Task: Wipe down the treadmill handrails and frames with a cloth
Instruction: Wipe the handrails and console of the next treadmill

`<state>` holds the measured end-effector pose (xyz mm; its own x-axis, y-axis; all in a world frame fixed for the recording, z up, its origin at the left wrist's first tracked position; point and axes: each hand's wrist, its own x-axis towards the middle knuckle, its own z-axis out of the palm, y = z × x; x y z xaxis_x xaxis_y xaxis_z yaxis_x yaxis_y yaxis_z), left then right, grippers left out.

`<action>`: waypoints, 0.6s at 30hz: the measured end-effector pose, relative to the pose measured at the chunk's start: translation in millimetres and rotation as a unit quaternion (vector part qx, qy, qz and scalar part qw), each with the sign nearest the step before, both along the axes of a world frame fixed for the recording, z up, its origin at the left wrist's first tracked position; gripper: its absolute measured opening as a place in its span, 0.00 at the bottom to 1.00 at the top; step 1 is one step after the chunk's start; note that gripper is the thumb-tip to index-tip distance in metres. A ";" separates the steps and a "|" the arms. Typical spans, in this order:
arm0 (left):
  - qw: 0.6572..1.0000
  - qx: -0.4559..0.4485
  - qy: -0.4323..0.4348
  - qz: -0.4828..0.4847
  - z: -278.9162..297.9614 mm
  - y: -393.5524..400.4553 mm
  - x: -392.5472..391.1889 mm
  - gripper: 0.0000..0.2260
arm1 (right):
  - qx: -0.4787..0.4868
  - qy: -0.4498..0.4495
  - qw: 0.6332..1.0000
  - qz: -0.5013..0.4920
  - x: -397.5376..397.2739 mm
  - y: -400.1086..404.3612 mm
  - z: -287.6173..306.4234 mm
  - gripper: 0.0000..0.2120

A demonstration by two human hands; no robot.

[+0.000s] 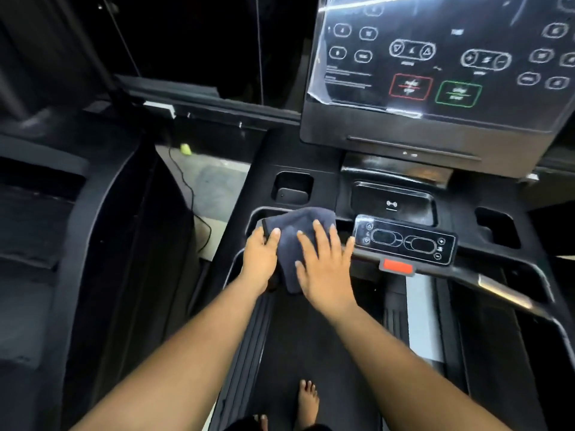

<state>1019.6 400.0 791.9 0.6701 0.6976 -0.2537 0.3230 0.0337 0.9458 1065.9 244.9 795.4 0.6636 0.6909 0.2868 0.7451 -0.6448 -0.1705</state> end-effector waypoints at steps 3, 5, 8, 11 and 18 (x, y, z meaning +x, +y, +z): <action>0.990 0.115 0.079 -0.027 -11.6 18.4 9.7 0.10 | -0.183 -0.024 0.981 0.052 18.0 17.4 -17.1 0.39; 0.960 0.236 0.127 -0.076 -19.5 30.1 6.5 0.13 | -0.243 -0.028 0.968 0.055 25.1 30.2 -22.9 0.42; 0.868 0.441 0.181 -0.139 -34.0 51.1 -3.2 0.17 | -0.309 -0.022 0.950 0.039 25.8 48.8 -25.4 0.49; 0.814 0.523 0.194 -0.165 -41.2 71.0 -18.9 0.22 | -0.327 -0.002 0.944 0.033 35.2 64.3 -15.3 0.46; 0.806 0.465 0.265 -0.253 -70.6 89.1 -59.1 0.35 | -0.323 -0.009 0.943 0.081 47.7 73.4 -15.3 0.45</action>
